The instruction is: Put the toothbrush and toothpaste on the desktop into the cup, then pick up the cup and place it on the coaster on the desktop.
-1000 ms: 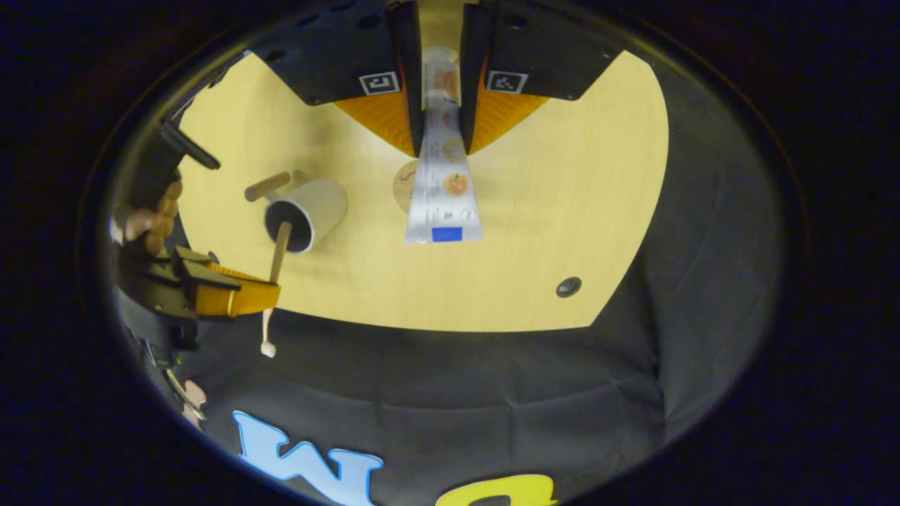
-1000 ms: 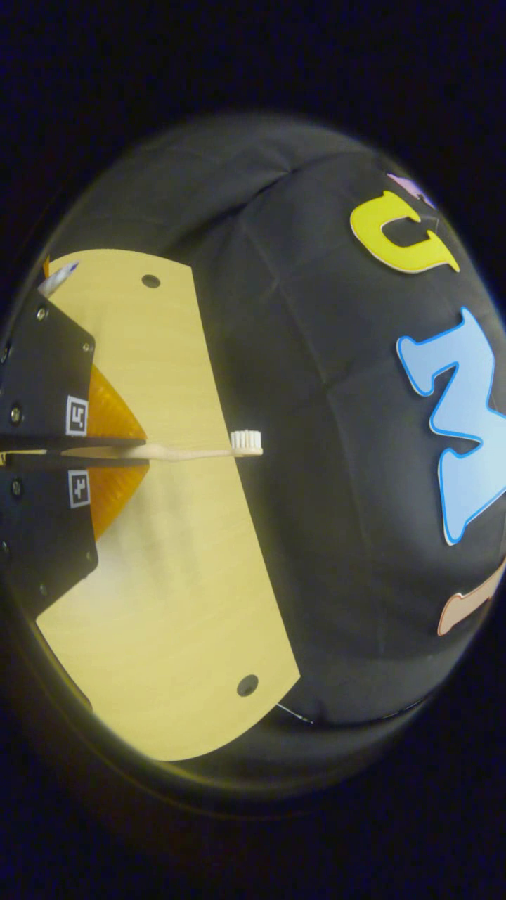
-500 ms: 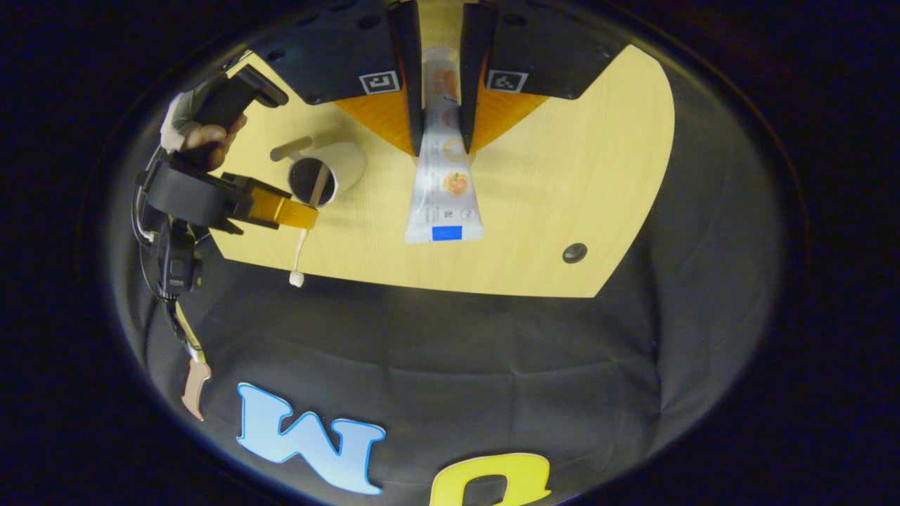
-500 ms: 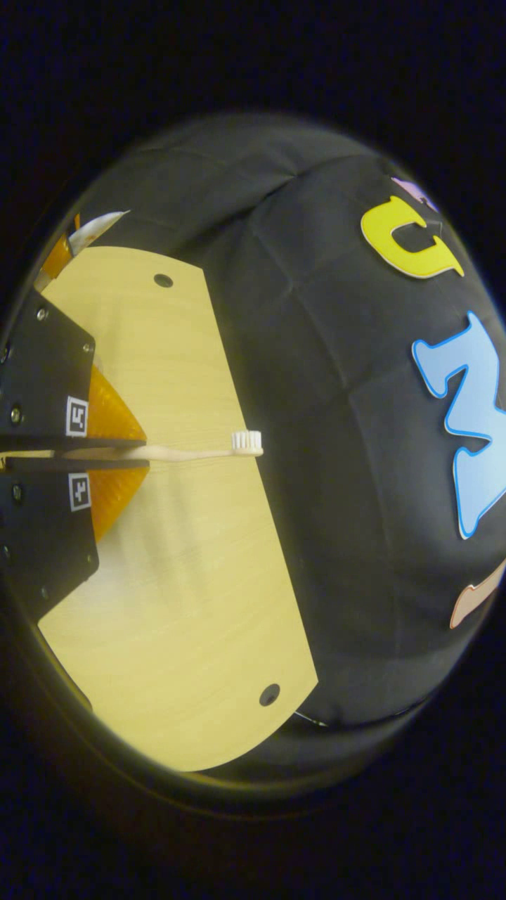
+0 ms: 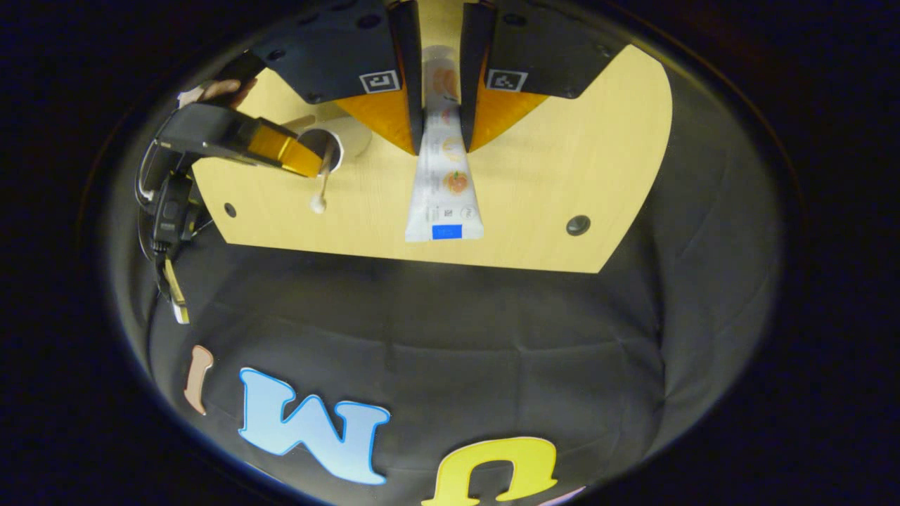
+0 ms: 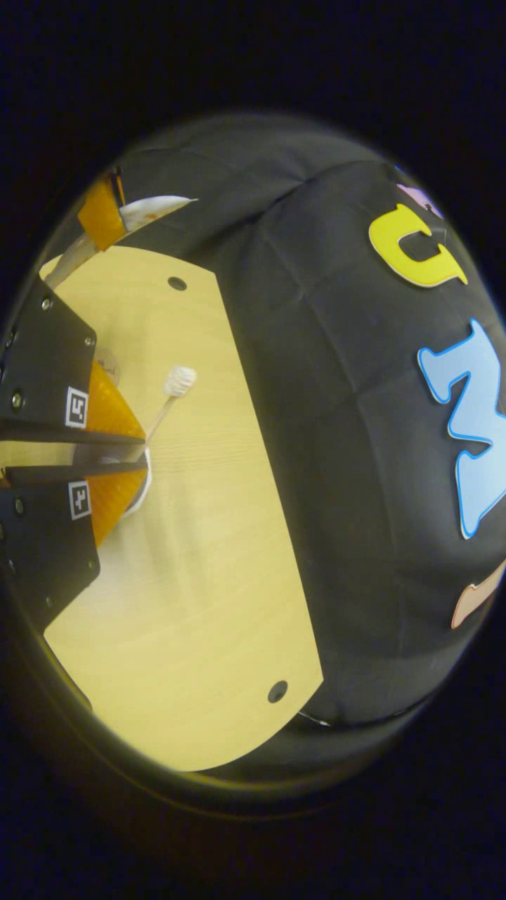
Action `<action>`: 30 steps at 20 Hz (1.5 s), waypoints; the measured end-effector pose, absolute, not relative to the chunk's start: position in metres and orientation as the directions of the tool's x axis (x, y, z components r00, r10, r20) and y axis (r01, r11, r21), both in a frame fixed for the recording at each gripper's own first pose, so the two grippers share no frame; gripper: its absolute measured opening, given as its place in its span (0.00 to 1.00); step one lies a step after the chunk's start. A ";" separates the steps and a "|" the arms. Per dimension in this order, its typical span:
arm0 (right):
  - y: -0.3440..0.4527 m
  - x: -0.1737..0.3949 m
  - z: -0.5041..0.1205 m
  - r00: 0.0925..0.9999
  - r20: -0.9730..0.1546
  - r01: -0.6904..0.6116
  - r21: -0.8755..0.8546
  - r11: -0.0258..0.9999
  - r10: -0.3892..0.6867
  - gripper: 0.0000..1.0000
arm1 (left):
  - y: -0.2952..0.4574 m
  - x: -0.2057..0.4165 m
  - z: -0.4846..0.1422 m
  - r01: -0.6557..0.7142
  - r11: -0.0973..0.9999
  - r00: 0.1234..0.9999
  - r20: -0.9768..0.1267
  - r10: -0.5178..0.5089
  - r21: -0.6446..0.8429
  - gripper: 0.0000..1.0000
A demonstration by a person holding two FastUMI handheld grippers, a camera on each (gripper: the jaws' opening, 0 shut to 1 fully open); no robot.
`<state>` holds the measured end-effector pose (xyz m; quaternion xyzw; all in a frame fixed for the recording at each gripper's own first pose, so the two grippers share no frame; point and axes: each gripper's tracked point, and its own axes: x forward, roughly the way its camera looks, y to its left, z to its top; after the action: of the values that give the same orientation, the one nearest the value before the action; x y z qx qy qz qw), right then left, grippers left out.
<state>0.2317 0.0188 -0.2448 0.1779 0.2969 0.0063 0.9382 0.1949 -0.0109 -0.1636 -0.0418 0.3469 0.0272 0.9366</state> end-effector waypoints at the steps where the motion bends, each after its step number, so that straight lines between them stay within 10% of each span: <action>1: 0.015 0.226 -0.245 0.824 -0.555 0.098 0.338 0.936 0.114 0.13 | -0.010 0.206 -0.163 -0.069 0.996 0.766 -0.642 0.015 -0.059 0.30; 30: -0.158 0.087 -0.309 0.767 -0.637 0.424 0.406 0.810 -0.083 0.15 | -0.121 0.334 -0.168 0.213 0.966 0.784 -0.563 -0.260 -0.150 0.30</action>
<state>0.0870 -0.1582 -0.3093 0.2743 0.3111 -0.1410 0.8989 0.3337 -0.1210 -0.1679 -0.0389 0.3037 -0.1255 0.9437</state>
